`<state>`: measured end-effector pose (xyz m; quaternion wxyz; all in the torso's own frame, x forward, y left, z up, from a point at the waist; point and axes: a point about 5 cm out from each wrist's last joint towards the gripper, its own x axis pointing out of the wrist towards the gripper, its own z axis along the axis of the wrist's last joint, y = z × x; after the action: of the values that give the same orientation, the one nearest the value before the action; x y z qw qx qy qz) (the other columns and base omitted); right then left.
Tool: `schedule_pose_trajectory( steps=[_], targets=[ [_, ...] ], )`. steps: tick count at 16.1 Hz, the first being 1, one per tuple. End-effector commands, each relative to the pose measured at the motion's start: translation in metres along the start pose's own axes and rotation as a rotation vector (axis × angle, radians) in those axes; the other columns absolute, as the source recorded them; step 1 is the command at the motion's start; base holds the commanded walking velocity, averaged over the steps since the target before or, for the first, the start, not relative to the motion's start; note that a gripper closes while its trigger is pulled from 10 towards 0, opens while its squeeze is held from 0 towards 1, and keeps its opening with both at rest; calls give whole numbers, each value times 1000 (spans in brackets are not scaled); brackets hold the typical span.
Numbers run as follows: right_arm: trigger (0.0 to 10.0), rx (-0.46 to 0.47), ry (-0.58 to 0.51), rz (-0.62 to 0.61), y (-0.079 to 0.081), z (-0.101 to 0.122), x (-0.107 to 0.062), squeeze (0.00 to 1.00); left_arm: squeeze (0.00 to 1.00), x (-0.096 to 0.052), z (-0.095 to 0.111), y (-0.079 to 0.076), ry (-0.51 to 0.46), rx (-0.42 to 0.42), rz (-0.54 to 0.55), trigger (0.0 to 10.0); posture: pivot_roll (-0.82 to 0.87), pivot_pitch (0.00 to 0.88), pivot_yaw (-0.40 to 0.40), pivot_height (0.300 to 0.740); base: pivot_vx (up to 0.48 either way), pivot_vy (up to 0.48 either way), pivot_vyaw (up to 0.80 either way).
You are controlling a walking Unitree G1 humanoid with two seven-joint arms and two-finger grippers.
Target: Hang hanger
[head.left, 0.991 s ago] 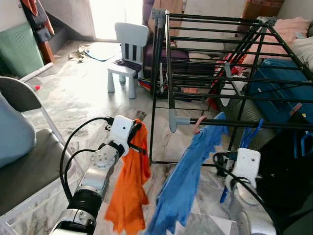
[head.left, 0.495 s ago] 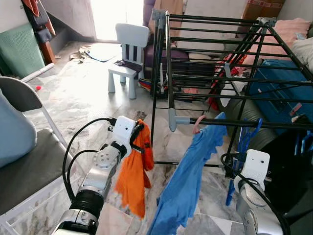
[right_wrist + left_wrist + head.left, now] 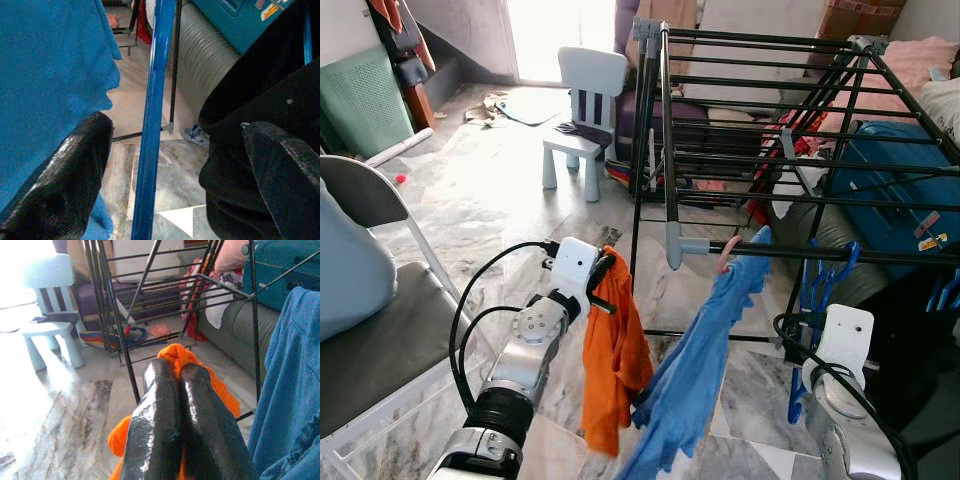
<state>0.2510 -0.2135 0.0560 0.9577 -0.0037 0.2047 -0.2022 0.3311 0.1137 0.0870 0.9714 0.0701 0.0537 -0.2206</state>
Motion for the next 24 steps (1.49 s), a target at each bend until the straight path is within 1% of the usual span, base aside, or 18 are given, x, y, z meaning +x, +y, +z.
schedule_pose_trajectory(
  steps=[1, 3, 5, 6, 7, 8, 10, 13, 18, 24],
  targets=[
    [10000, -1, 12, -20, -6, 0, 2, 0, 0, 2, 9, -1, -31, 12, -10, 10000, 25, 0, -77, 740, 0, 0, 0],
    [10000, 14, 7, 2, -3, 1, 3, 0, 0, 2, 9, -2, -31, 11, -11, 10000, 25, 0, -77, 740, 0, 0, 0],
    [10000, 16, 3, 47, 6, 6, 5, 0, 0, 3, 9, -2, -28, 11, -13, 10000, 27, 0, -77, 740, 0, 0, 0],
    [6118, 12, 10, 59, 11, 7, 7, 0, 0, 3, 9, -2, -27, 11, -14, 10000, 29, 0, -79, 740, 0, 0, 0],
    [1294, 23, 15, 69, 13, 7, 8, 0, 0, 3, 9, -2, -28, 11, -14, 10000, 30, 0, -79, 740, 0, 0, 0],
    [0, 23, 14, 81, 16, 7, 8, 0, 0, 3, 9, -2, -28, 10, -14, 10000, 31, 0, -81, 740, 0, 0, 0],
    [0, 10, 24, 89, 19, 6, 8, 0, 0, 3, 9, -3, -26, 8, -15, 10000, 31, 0, -83, 740, 0, 0, 0],
    [0, 7, 47, 76, 17, 1, 9, 0, 0, 3, 8, -4, -23, 5, -17, 10000, 27, 0, -83, 740, 0, 0, 0],
    [0, 8, 46, 69, 15, 2, 10, 0, 0, 3, 7, -7, -18, 3, -27, 10000, 26, 0, -83, 740, 0, 0, 0],
    [0, 7, 51, 67, 16, 1, 10, 0, 0, 3, 6, -8, -14, 1, -31, 10000, 29, 0, -84, 740, 0, 0, 0]
  ],
)
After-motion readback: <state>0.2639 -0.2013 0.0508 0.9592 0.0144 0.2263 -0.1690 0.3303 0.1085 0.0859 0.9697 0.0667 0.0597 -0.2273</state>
